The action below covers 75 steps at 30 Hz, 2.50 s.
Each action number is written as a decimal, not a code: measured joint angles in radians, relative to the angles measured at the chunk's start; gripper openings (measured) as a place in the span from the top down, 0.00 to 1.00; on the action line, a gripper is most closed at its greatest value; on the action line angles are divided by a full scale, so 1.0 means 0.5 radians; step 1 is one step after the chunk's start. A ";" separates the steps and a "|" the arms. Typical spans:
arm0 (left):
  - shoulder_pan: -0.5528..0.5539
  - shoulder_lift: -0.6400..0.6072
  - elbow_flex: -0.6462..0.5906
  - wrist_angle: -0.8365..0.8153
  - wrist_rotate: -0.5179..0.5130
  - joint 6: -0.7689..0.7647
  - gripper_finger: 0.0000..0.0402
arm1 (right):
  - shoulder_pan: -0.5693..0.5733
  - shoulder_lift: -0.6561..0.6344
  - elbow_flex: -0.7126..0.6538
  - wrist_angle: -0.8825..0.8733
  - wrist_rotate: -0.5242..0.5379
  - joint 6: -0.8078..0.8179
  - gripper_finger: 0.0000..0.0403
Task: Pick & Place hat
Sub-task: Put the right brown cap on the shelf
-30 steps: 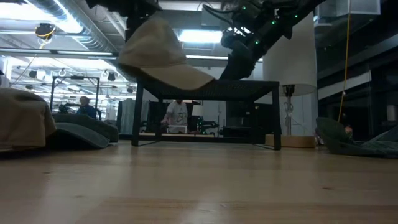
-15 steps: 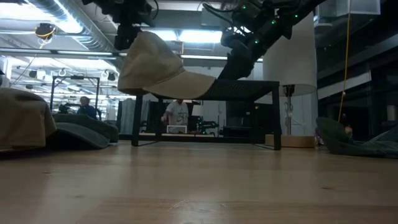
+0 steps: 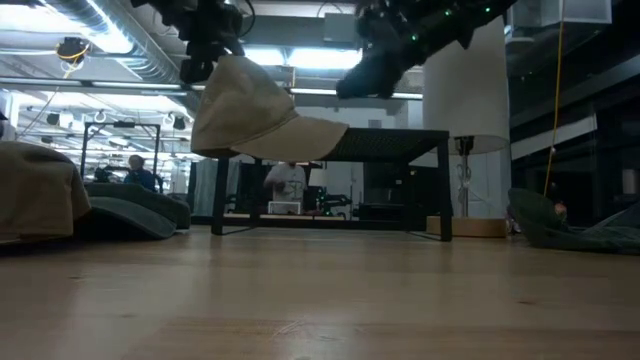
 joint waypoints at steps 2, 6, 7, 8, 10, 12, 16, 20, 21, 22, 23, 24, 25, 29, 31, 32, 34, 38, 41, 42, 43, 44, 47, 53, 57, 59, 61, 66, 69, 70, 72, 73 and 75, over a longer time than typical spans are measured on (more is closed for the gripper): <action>-0.001 0.000 0.000 0.001 -0.004 -0.009 0.87 | 0.027 0.044 0.001 0.049 -0.109 0.003 0.62; -0.001 0.000 0.000 0.021 -0.062 -0.016 0.98 | 0.059 0.171 0.001 0.099 -0.151 0.004 0.62; -0.001 0.000 0.000 0.027 -0.088 -0.025 0.98 | 0.062 0.194 0.001 0.115 -0.152 0.004 0.62; 0.000 0.000 0.000 0.035 -0.108 -0.028 0.98 | 0.062 0.216 0.001 0.135 -0.152 0.008 0.62; 0.000 0.000 0.000 0.069 -0.112 -0.030 0.98 | 0.061 0.254 0.001 0.157 -0.152 0.009 0.62; 0.000 0.000 0.000 0.081 -0.112 -0.038 0.99 | 0.061 0.293 0.001 0.185 -0.153 0.008 0.62; 0.000 0.000 0.000 0.079 -0.099 -0.061 0.98 | 0.046 0.358 0.008 0.221 -0.162 0.014 0.62; 0.000 0.000 0.000 0.067 -0.095 -0.146 0.95 | 0.036 0.394 0.011 0.227 -0.170 0.014 0.62; 0.000 0.000 0.000 0.059 -0.095 -0.154 0.95 | 0.035 0.396 0.011 0.227 -0.170 0.014 0.62; 0.000 0.000 -0.001 0.057 -0.095 -0.156 0.94 | 0.035 0.397 0.011 0.224 -0.170 0.014 0.62; 0.000 0.000 -0.001 0.057 -0.094 -0.149 0.94 | 0.035 0.397 0.011 0.218 -0.168 0.014 0.62; 0.000 0.000 -0.001 0.057 -0.092 -0.130 0.93 | 0.035 0.397 0.011 0.215 -0.167 0.014 0.62; 0.000 -0.001 -0.001 0.054 -0.092 -0.111 0.92 | 0.035 0.397 0.011 0.214 -0.168 0.014 0.62; 0.014 -0.038 -0.001 0.014 -0.053 -0.065 0.87 | 0.035 0.391 0.009 0.202 -0.163 0.014 0.62; 0.040 -0.073 -0.001 -0.039 0.037 -0.009 0.84 | 0.035 0.391 0.008 0.202 -0.162 0.014 0.62; 0.050 -0.091 -0.001 -0.073 0.063 0.021 0.83 | 0.035 0.391 0.007 0.202 -0.160 0.013 0.62; 0.061 -0.135 -0.001 -0.178 0.051 0.073 0.81 | 0.035 0.392 0.007 0.202 -0.160 0.014 0.62; 0.038 -0.207 -0.001 -0.355 -0.136 0.098 0.80 | 0.035 0.394 0.005 0.203 -0.159 0.017 0.62; -0.023 -0.240 -0.001 -0.386 -0.204 0.075 0.80 | 0.035 0.394 0.004 0.211 -0.158 0.045 0.62; -0.047 -0.250 -0.001 -0.390 -0.208 0.067 0.80 | 0.035 0.394 0.004 0.214 -0.158 0.046 0.62; -0.070 -0.257 -0.001 -0.389 -0.208 0.067 0.80 | 0.035 0.394 0.004 0.214 -0.158 0.046 0.62; -0.097 -0.262 -0.001 -0.389 -0.209 0.065 0.80 | 0.035 0.395 0.004 0.215 -0.158 0.047 0.62; -0.184 -0.262 -0.001 -0.390 -0.215 0.061 0.80 | 0.035 0.395 0.003 0.215 -0.158 0.048 0.62; -0.378 -0.261 -0.100 -0.387 -0.463 0.002 0.80 | 0.034 0.396 0.002 0.216 -0.157 0.052 0.62; -0.464 -0.260 -0.203 -0.382 -0.786 -0.098 0.80 | 0.034 0.396 0.002 0.220 -0.157 0.052 0.62; -0.482 -0.260 -0.249 -0.372 -0.869 -0.114 0.80 | 0.034 0.397 0.002 0.225 -0.157 0.053 0.62; -0.488 -0.259 -0.278 -0.368 -0.937 -0.115 0.80 | 0.034 0.397 0.001 0.226 -0.158 0.053 0.62; -0.497 -0.264 -0.307 -0.333 -1.005 0.008 0.79 | 0.033 0.397 0.001 0.227 -0.169 0.053 0.62; -0.500 -0.306 -0.307 -0.334 -1.029 0.214 0.80 | 0.033 0.397 0.001 0.227 -0.171 0.053 0.62; -0.508 -0.330 -0.307 -0.345 -1.040 0.265 0.80 | 0.033 0.397 0.001 0.228 -0.171 0.053 0.62; -0.531 -0.406 -0.307 -0.353 -1.057 0.339 0.80 | 0.033 0.397 0.001 0.226 -0.173 0.053 0.62; -0.548 -0.457 -0.307 -0.347 -1.063 0.353 0.80 | 0.033 0.397 0.001 0.226 -0.173 0.053 0.62; -0.588 -0.572 -0.311 -0.321 -1.108 0.327 0.80 | 0.033 0.397 0.001 0.227 -0.177 0.053 0.62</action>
